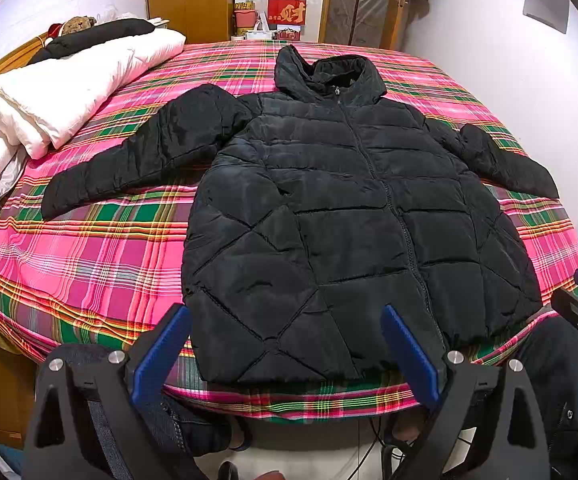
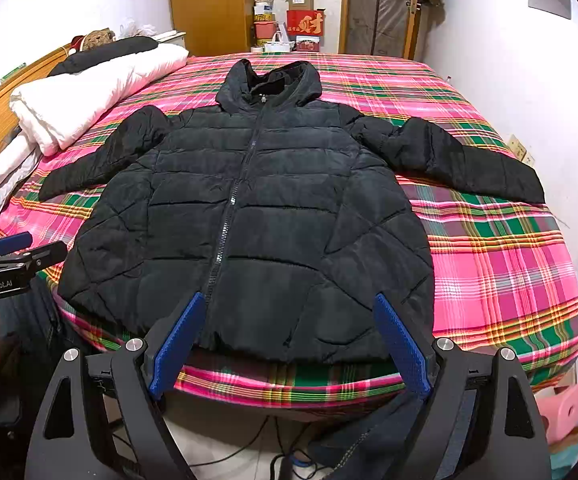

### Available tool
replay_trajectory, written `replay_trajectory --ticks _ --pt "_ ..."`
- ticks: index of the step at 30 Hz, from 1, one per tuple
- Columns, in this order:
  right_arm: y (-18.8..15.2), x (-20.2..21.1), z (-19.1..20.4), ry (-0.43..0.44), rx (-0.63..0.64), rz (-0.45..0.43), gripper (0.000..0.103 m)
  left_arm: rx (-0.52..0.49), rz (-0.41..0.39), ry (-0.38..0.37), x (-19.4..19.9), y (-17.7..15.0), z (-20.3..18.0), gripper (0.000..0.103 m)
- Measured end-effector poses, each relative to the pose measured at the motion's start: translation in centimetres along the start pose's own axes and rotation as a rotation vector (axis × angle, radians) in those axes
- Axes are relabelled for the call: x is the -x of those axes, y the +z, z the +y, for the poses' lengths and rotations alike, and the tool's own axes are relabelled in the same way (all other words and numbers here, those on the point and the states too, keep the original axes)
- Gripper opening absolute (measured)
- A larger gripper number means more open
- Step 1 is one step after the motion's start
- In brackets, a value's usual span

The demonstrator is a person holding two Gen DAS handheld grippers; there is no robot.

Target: Fold large clothes

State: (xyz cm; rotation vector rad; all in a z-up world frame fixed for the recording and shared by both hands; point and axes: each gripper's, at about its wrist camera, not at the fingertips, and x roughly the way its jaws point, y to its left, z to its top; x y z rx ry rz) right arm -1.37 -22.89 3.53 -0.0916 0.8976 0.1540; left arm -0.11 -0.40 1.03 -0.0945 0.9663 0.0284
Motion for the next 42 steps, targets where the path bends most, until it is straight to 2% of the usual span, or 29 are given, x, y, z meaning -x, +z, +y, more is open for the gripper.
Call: replay_trajectory --ticks 32,42 --pt "-0.4 -0.3 0.3 0.008 -0.004 0.001 0.086 -0.005 0.016 -0.002 -1.0 -0.4 0.1 0.097" --pt "2.2 -3.1 0.7 0.041 0.004 0.004 0.086 0.008 0.021 0.022 -3.3 1.2 2.1 0.097"
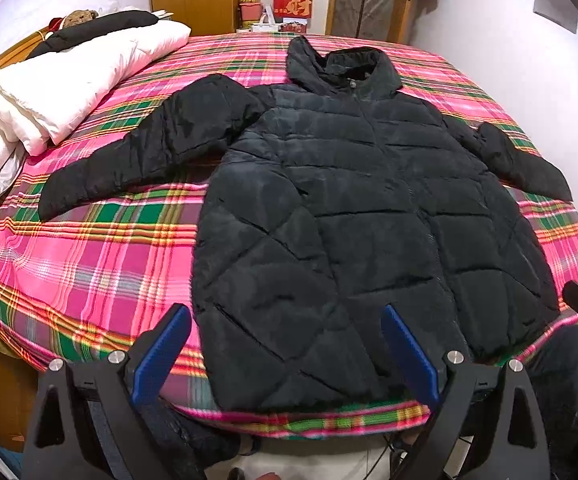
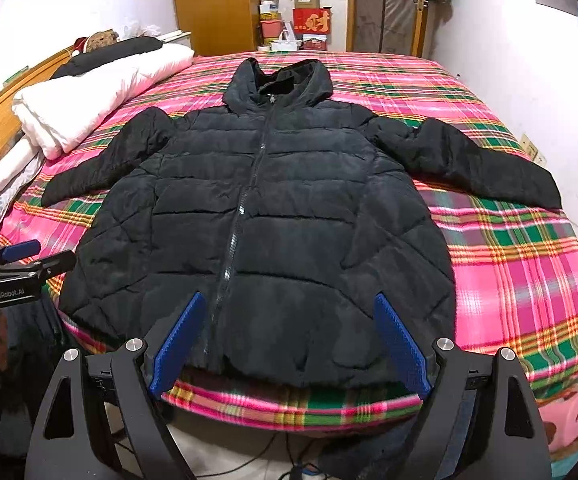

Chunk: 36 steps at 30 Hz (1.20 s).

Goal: Fold large clothes
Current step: 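Grasp the jacket sleeve with the left tool and fold it across the body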

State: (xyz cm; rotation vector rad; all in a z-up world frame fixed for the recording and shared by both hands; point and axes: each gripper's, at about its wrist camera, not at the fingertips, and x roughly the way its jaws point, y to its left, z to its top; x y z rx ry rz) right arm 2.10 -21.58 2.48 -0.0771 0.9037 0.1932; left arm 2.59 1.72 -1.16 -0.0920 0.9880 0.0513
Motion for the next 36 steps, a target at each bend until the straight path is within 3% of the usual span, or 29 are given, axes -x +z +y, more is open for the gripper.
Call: replay_trajectory --ticks 10,19,22,26,31,36 --pt "4.4 -5.4 2.0 0.026 0.065 0.034 0.086 0.074 -0.021 0.064 -4.5 4.4 6.0 0.097" --pt "7.8 -10.6 4.1 0.040 0.120 0.061 0.086 0.301 -0.027 0.106 -9.8 7.7 16.7 0.097" --pt "8.6 -12.2 4.7 0.042 0.126 0.072 0.086 0.372 -0.010 0.161 -11.4 8.1 20.3 0.087" --pt "9.3 -14.3 5.3 0.039 0.136 0.093 0.086 0.449 0.015 0.186 -13.6 8.3 24.7 0.086" --pt "9.5 -16.0 5.6 0.036 0.143 0.119 0.086 0.570 0.027 0.152 -15.9 7.9 28.7 0.085" --pt "9.8 -17.3 5.1 0.022 0.138 0.136 0.086 0.691 -0.025 0.110 -17.1 7.6 31.5 0.085"
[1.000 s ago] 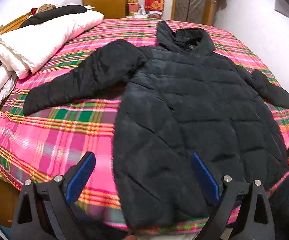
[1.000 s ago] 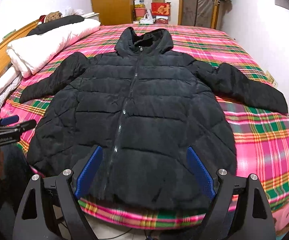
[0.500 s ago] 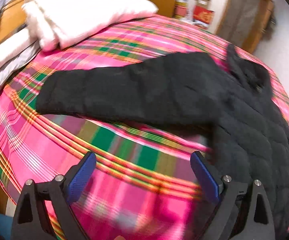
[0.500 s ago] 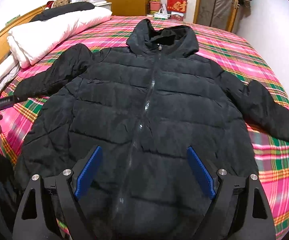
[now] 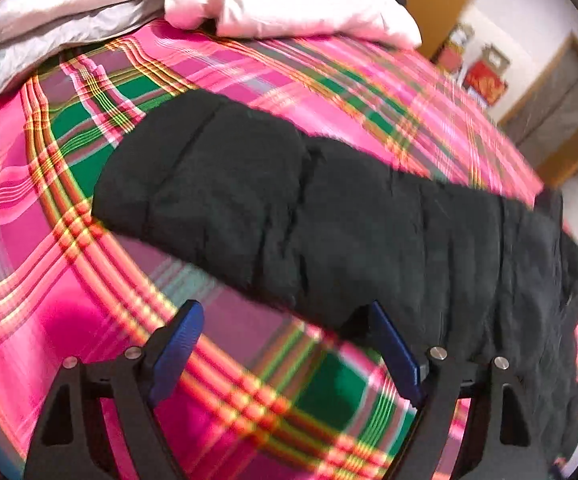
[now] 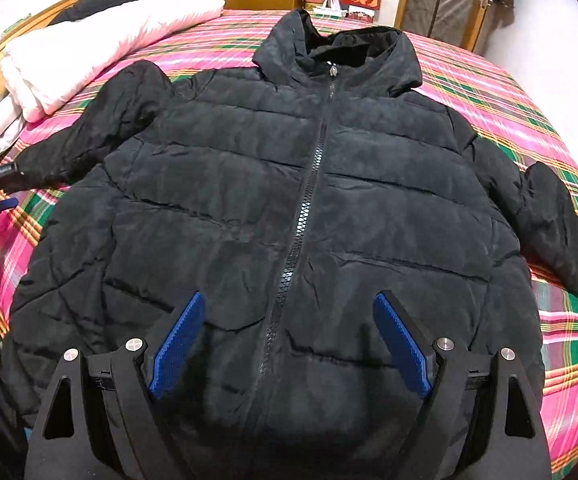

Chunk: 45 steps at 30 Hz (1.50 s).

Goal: Fold large clothes
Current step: 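Grasp the jacket sleeve with the left tool and fold it across the body, then open the left tool to release the sleeve and withdraw it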

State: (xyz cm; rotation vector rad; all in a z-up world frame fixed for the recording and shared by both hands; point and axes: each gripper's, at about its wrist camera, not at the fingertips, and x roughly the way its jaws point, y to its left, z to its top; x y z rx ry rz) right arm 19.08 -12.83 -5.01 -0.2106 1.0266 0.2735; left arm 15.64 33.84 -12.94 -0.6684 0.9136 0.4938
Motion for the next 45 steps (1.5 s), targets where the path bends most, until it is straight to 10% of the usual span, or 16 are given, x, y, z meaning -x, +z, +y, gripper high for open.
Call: replay_trajectory --ticks 5,11,19,30,45 --pt "0.3 -1.0 -0.8 -0.013 -0.014 0.010 0.086 0.024 -0.038 0.001 -1.5 1.6 0.1 0.082" --pt "0.2 -1.4 -1.6 -0.023 -0.035 0.016 0.086 -0.027 -0.061 0.028 -1.5 3.1 -0.7 0.015" --pt "-0.4 -0.2 -3.6 -0.020 -0.086 -0.003 0.086 -0.143 -0.169 -0.127 6.6 4.4 -5.7 0.010" --pt "-2.2 4.2 -8.8 -0.024 -0.195 -0.078 0.086 -0.403 -0.261 -0.467 18.5 3.3 -23.1 0.009" --pt "-8.6 4.0 -17.2 -0.073 -0.366 -0.023 0.086 -0.744 0.095 -0.596 6.1 -13.5 -43.4 0.009"
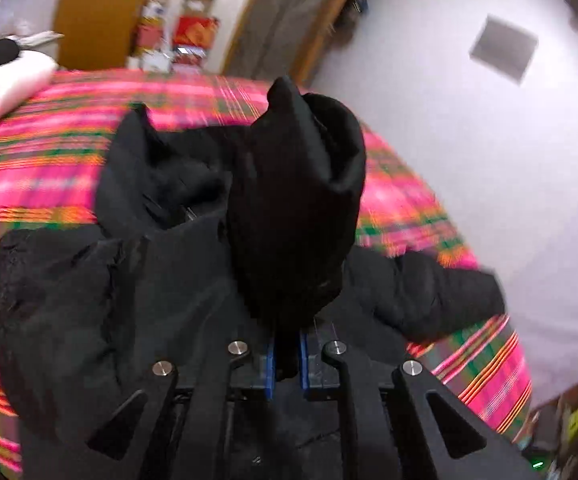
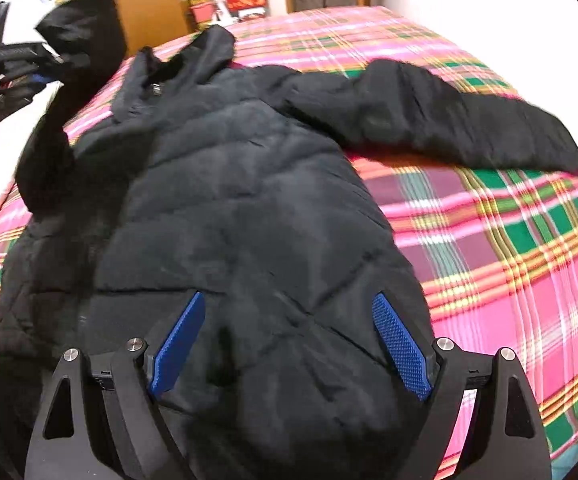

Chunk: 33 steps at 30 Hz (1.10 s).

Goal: Fold large clothes
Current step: 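Open the left tool to release the sleeve and withdraw it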

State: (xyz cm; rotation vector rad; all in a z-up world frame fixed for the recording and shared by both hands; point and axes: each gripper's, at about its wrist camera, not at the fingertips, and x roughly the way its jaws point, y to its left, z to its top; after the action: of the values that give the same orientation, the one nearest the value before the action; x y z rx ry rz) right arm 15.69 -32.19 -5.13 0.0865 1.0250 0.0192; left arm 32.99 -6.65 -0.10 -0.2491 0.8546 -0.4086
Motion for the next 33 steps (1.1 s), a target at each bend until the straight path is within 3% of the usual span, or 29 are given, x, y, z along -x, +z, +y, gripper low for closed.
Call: replay_trajectory --ticks 3,5,7,8,10,12,15,19,22,24,25,28,33 --pt "-0.1 -0.2 -0.7 0.002 -0.014 0.000 0.086 -0.001 0.087 -0.021 -4.5 -1.4 -1.0 0.010" --pt "0.0 -0.2 -0.8 0.009 -0.016 -0.010 0.086 0.025 0.149 -0.045 -6.5 -2.0 -0.7 0.019" --pt "0.0 -0.1 -0.8 0.013 -0.017 -0.016 0.086 0.050 0.187 -0.074 -7.4 -2.5 -0.6 0.035" --pt "0.2 0.0 -0.8 0.017 -0.018 -0.020 0.086 0.058 0.186 -0.090 -6.9 -2.7 -1.1 0.040" --pt "0.5 0.2 -0.8 0.022 -0.021 -0.032 0.086 0.072 0.166 -0.136 -6.0 -2.5 -0.8 0.064" --pt "1.1 0.4 -0.7 0.023 -0.025 -0.044 0.086 0.078 0.128 -0.188 -4.0 -2.3 -1.0 0.069" --pt "2.3 0.9 -0.1 0.024 -0.023 -0.075 0.086 0.061 0.077 -0.206 -0.5 -1.3 -0.3 0.070" --pt "5.2 0.7 2.3 0.031 0.031 -0.115 0.086 0.047 -0.042 -0.082 4.3 0.0 4.0 0.070" --pt "7.6 -0.7 4.4 0.054 0.079 -0.135 0.085 0.087 -0.070 0.128 5.5 0.7 10.0 0.069" --pt "9.8 -2.3 6.3 0.067 0.125 -0.152 0.076 0.137 -0.056 0.223 5.2 0.6 14.1 0.066" --pt "10.7 -3.2 7.0 0.069 0.140 -0.153 0.066 0.156 -0.046 0.257 5.0 0.5 15.9 0.060" --pt "14.3 -7.6 9.1 0.076 0.163 -0.123 0.046 0.198 -0.025 0.311 4.0 0.0 19.4 0.058" --pt "16.9 -14.1 9.4 0.022 0.181 -0.055 0.045 0.160 -0.035 0.355 0.9 -1.2 21.1 0.059"
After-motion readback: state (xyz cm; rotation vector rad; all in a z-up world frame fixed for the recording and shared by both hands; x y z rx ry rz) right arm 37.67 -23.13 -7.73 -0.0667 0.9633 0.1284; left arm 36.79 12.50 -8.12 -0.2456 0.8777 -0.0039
